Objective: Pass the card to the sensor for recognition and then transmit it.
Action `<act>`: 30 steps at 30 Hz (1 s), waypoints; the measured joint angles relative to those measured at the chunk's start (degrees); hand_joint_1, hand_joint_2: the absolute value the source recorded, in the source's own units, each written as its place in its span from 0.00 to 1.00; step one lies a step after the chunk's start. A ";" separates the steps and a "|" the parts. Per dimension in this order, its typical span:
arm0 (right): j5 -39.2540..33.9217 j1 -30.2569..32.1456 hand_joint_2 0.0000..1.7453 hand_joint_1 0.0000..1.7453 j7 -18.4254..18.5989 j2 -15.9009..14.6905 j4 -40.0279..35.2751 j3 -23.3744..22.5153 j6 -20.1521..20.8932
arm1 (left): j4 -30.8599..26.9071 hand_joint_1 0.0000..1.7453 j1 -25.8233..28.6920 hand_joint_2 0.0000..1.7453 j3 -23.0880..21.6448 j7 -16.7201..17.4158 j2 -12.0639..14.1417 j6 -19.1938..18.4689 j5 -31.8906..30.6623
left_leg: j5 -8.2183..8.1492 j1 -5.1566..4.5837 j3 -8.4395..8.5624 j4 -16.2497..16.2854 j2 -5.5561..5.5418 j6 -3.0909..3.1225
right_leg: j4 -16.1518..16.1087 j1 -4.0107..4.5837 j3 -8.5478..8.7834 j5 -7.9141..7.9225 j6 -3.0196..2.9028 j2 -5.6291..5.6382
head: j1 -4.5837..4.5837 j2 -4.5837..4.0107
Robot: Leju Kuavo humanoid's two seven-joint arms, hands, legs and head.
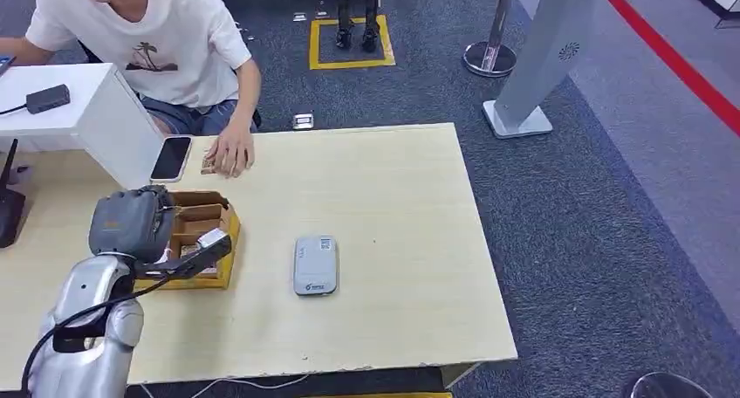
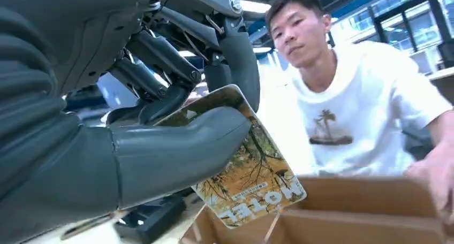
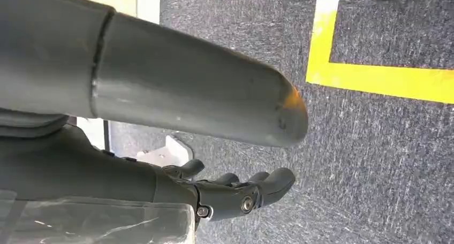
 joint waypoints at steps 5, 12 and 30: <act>0.07 -0.28 0.00 0.00 0.00 0.00 0.00 0.00 0.59 | -0.04 1.00 -2.80 1.00 0.22 -0.07 0.94 -0.54 2.32 | 0.03 0.01 0.00 0.00 0.00 -0.04 | 0.01 0.00 0.00 0.01 0.00 -0.01 | 0.00 0.00; 1.03 -0.62 0.00 0.00 0.37 0.00 0.02 0.07 0.87 | 0.28 1.00 -6.38 1.00 1.97 1.20 1.46 -0.54 2.32 | 0.03 0.01 0.00 0.00 0.00 -0.04 | 0.01 0.00 0.00 0.00 0.00 0.00 | 0.02 0.00; 1.03 -1.44 0.00 0.00 1.18 0.00 0.22 0.81 1.18 | 5.84 1.00 -9.60 1.00 4.61 1.14 0.76 0.07 0.94 | 0.02 0.00 0.00 0.00 0.03 -0.04 | 0.01 0.00 -0.02 0.00 0.00 0.08 | 0.00 0.00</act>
